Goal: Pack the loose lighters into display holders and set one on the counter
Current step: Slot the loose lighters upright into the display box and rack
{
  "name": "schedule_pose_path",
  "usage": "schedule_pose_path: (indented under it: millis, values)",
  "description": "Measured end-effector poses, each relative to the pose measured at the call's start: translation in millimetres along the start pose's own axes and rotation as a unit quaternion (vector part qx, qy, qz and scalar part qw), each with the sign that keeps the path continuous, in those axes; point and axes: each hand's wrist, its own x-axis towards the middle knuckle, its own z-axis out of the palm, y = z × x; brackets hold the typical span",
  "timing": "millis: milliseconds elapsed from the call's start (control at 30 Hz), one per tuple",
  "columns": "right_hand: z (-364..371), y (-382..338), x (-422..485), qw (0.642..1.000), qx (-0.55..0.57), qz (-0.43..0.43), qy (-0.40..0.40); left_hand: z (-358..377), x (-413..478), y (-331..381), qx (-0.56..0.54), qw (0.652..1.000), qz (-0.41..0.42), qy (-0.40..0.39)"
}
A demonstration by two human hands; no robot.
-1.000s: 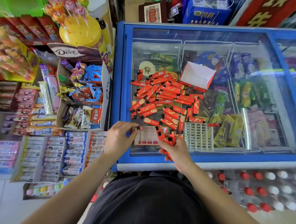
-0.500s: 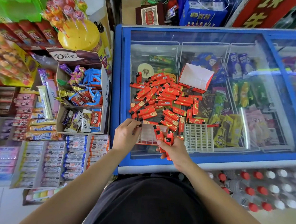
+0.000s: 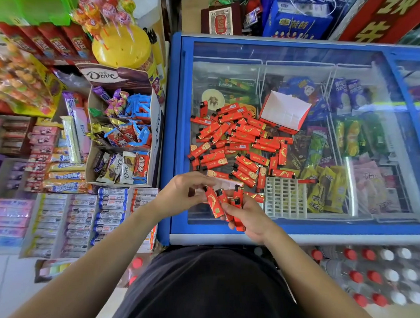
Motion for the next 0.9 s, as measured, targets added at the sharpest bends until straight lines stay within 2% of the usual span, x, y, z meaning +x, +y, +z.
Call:
schedule_pose_path:
  millis: [100, 267, 500, 633, 767, 833, 900]
  values:
    - [5, 0, 2, 1.0, 0.008, -0.004, -0.009, 1, -5, 0, -0.019, 0.999, -0.036, -0.01]
    - [16, 0, 11, 0.999, 0.006, -0.02, 0.041, 13, -18, 0, -0.082, 0.991, -0.105, -0.015]
    - [17, -3, 10, 0.99, -0.072, -0.055, 0.105, 9, -25, -2, -0.089, 0.978, -0.174, 0.066]
    - [13, -2, 9, 0.987, -0.103, -0.034, 0.117, 4, -28, -2, -0.086, 0.977, -0.164, 0.105]
    - [10, 4, 13, 0.981, -0.124, -0.024, 0.149, 5, -28, -4, -0.035, 0.985, -0.12, 0.116]
    - [10, 5, 15, 0.979, -0.121, -0.035, 0.162, 5, -27, -4, -0.045, 0.982, -0.136, 0.121]
    - [13, 5, 16, 0.98, -0.112, -0.041, 0.162, 5, -25, -1, -0.101, 0.971, -0.18, 0.123]
